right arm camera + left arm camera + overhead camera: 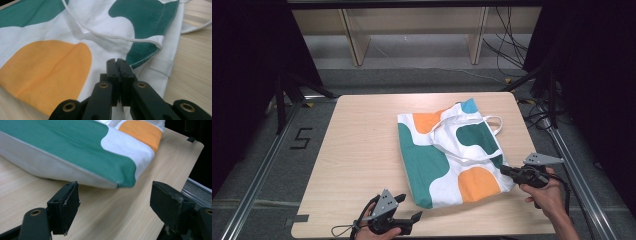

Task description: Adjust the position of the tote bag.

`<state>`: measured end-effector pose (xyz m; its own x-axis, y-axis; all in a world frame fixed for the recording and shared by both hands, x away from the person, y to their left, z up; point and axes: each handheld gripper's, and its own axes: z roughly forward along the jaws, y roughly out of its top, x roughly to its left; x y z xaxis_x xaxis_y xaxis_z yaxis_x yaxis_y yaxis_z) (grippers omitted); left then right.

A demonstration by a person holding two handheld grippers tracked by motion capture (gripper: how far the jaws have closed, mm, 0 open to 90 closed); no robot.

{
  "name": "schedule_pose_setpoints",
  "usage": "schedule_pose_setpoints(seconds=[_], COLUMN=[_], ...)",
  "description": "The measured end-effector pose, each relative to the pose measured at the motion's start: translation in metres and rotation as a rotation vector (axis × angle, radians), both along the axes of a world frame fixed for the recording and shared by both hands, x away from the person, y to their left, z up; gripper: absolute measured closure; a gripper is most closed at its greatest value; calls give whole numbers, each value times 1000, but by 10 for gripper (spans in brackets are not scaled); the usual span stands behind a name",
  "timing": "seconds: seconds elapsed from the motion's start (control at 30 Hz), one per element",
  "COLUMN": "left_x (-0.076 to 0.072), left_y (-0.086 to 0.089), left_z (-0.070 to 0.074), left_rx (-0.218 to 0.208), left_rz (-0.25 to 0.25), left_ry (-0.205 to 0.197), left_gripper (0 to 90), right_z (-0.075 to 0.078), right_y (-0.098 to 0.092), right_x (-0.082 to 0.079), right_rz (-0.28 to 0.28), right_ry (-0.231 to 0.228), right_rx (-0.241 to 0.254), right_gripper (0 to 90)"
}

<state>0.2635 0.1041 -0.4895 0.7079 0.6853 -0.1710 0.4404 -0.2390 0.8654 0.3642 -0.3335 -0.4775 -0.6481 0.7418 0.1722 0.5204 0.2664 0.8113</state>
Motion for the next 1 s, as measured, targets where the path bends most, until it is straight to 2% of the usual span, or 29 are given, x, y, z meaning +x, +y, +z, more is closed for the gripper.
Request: schedule_pose_setpoints(seconds=[0.07, 0.1, 0.13, 0.17, 0.27, 0.3, 0.33, 0.37, 0.4, 0.43, 0.47, 0.5, 0.53, 0.57, 0.6, 0.63, 0.67, 0.7, 0.73, 0.77, 0.8, 0.83, 0.9, 0.93, 1.0], left_x=[4, 6, 7, 9, 15, 17, 20, 23, 27, 27, 31, 38, 41, 41, 47, 51, 61, 66, 70, 76, 76, 85, 89, 98, 107], left_y=[-1, -1, -1, -1, 1, 1, 0, 3, 4, 4, 5, 10, 13, 13, 18, 21, 29, 33, 37, 42, 42, 49, 51, 56, 56], left_z=[-1, -1, -2, -2, -2, -2, -4, -4, -5, -5, -6, -5, -4, -4, -3, -3, -3, -3, -3, -2, -2, -3, -3, -4, -4], left_rx=[7, 8, 8, 20, 30, 49, 60, 103, 119, 119, 116, 122, 131, 131, 149, 137, 124, 128, 134, 137, 137, 138, 135, 142, 170], left_rz=[20, 27, 33, 48, 50, 48, 21, -5, -4, -4, 15, 23, 33, 33, 35, 62, 83, 101, 103, 121, 121, 145, 144, 148, 146], left_ry=[0, 6, 6, 1, -1, -11, -26, -44, -57, -57, -51, -63, -62, -62, -79, -69, -57, -63, -65, -67, -67, -61, -53, -47, -60], left_gripper=[239, 259, 293, 318, 421, 461, 525, 626, 658, 692, 692, 726, 741, 746, 746, 764, 766, 767, 768, 769, 770, 771, 770, 770, 771], right_z=[-1, 0, -2, -1, -1, -1, -2, -1, 0, 0, 1, 3, 3, 3, 3, 3, 4, 4, 5, 5, 5, 6, 6, 7, 7], right_y=[4, 5, 6, 8, 9, 10, 10, 11, 13, 13, 16, 23, 26, 26, 28, 36, 40, 44, 48, 53, 59, 64, 69, 84, 96], right_x=[-1, -3, -1, -4, -5, -6, -5, -5, -8, -8, -9, -11, -12, -12, -13, -16, -18, -19, -19, -22, -23, -24, -25, -29, -32], right_rz=[18, 22, 33, 24, 34, 37, 43, 59, 53, 53, 54, 64, 78, 78, 74, 88, 96, 102, 118, 124, 138, 156, 173, 214, 223], right_ry=[-19, 2, -22, 1, -1, 0, -40, -43, -5, -5, -15, -44, -52, -52, -58, -48, -51, -69, -72, -65, -74, -96, -82, -93, -90], right_rx=[2, 3, 0, 9, 9, 22, 5, -7, 10, 10, 12, -32, -44, -44, -41, -36, -39, -46, -53, -39, -48, -50, -39, -16, -58], right_gripper=[895, 895, 895, 895, 895, 895, 895, 895, 895, 895, 895, 895, 894, 894, 894, 894, 894, 893, 893, 893, 893, 895, 900, 900, 900])
